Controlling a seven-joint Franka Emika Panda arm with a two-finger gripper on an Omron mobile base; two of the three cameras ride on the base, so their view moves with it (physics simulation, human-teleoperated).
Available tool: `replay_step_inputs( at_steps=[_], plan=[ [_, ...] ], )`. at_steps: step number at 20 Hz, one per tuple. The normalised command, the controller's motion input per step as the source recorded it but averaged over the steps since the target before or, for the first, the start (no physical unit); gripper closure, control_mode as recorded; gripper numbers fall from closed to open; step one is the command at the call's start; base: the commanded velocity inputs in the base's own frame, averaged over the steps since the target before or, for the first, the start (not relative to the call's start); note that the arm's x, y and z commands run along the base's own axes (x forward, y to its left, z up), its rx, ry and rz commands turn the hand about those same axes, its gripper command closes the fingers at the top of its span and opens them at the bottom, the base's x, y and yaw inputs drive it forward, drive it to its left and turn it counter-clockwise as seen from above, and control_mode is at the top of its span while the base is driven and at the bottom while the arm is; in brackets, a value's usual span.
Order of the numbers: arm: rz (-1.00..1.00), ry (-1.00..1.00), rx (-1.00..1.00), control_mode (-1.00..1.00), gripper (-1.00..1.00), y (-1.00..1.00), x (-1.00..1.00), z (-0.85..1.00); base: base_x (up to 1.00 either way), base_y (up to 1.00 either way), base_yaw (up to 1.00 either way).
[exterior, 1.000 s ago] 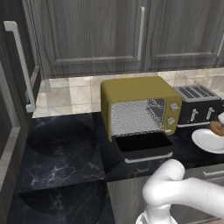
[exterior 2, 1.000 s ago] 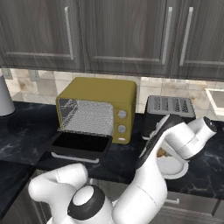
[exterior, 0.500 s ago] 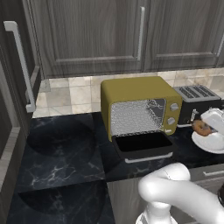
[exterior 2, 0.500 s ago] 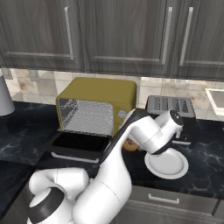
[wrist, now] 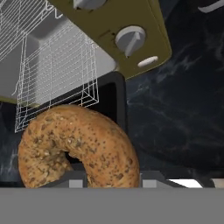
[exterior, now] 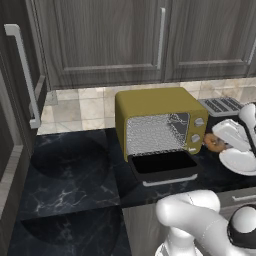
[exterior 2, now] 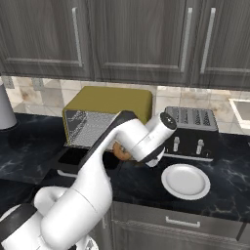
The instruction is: Pick up the bagel from the plate, place it on the toaster oven rack, close the door, and set the timer.
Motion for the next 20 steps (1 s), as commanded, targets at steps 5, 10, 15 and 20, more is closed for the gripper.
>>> replay_step_inputs(
  at_steps=[5, 10, 15, 20],
  plan=[
    [0.0, 0.0, 0.0, -1.0, 1.0, 0.65, 0.0, 0.13, 0.0, 0.0, 0.0],
    [0.0, 0.0, 0.0, -1.0, 1.0, 0.62, 0.01, 0.05, 0.0, 0.0, 0.0],
    [0.0, 0.01, 0.0, -1.0, 1.0, 0.48, 0.18, 0.0, 0.0, 0.0, 0.0],
    [0.0, 0.0, 0.0, -1.0, 1.0, 0.3, 0.26, 0.0, 0.0, 0.0, 0.0]
  ],
)
